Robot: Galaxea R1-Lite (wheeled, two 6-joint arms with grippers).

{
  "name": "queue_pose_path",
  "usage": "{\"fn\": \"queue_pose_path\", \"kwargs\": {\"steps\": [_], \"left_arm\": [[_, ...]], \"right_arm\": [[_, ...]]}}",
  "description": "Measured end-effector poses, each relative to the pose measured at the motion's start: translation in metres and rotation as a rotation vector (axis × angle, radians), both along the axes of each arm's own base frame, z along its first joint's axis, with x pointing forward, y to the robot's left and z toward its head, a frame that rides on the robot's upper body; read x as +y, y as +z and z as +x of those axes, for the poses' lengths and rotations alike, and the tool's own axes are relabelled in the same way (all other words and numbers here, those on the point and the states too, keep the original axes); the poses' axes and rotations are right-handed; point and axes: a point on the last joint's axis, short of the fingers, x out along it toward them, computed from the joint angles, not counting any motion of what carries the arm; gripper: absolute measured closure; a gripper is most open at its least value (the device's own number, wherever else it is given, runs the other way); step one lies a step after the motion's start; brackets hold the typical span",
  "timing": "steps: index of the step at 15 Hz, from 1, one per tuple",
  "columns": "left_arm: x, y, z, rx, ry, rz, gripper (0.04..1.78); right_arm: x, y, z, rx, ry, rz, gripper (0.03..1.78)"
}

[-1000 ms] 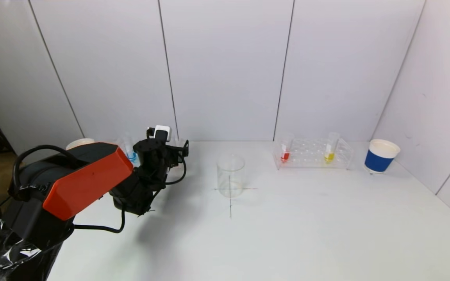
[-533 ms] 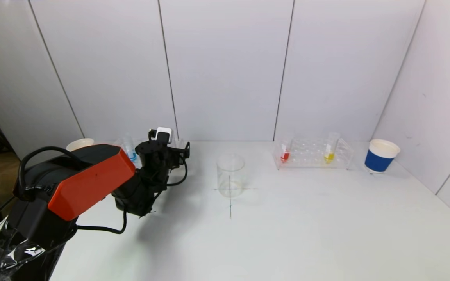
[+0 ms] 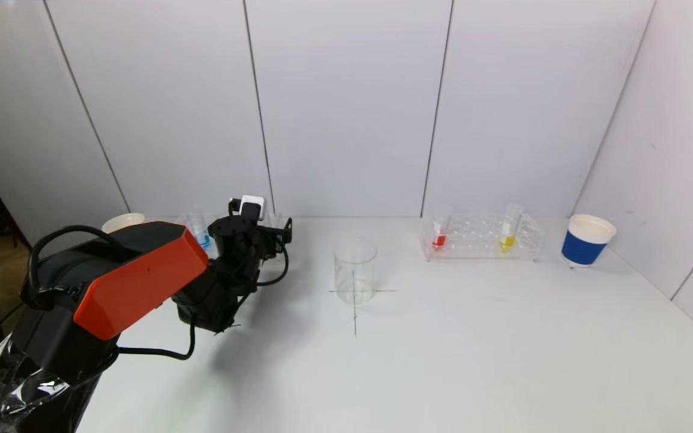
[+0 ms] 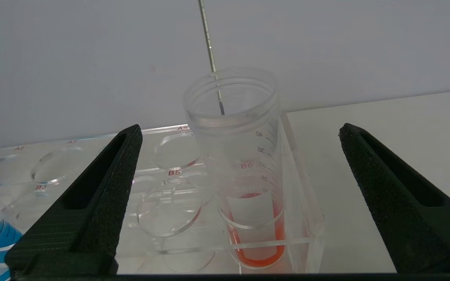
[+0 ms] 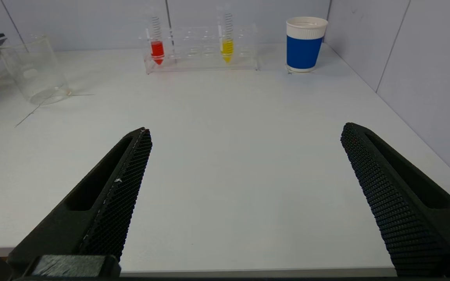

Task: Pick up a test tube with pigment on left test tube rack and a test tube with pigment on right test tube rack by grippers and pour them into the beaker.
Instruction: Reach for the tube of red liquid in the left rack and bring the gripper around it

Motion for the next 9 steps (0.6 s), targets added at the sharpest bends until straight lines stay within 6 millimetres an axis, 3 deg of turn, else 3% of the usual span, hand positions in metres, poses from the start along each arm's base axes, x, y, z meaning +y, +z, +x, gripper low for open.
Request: {"fn": "queue_pose_path", "kwargs": {"steps": [9], "left_arm": [[0.0001,0.0054,0.0013,-0.023,0.02,-0.011,0.06]], "right_arm": [[0.0,0.0,0.0,0.0,0.0,0.0,0.05]]}}
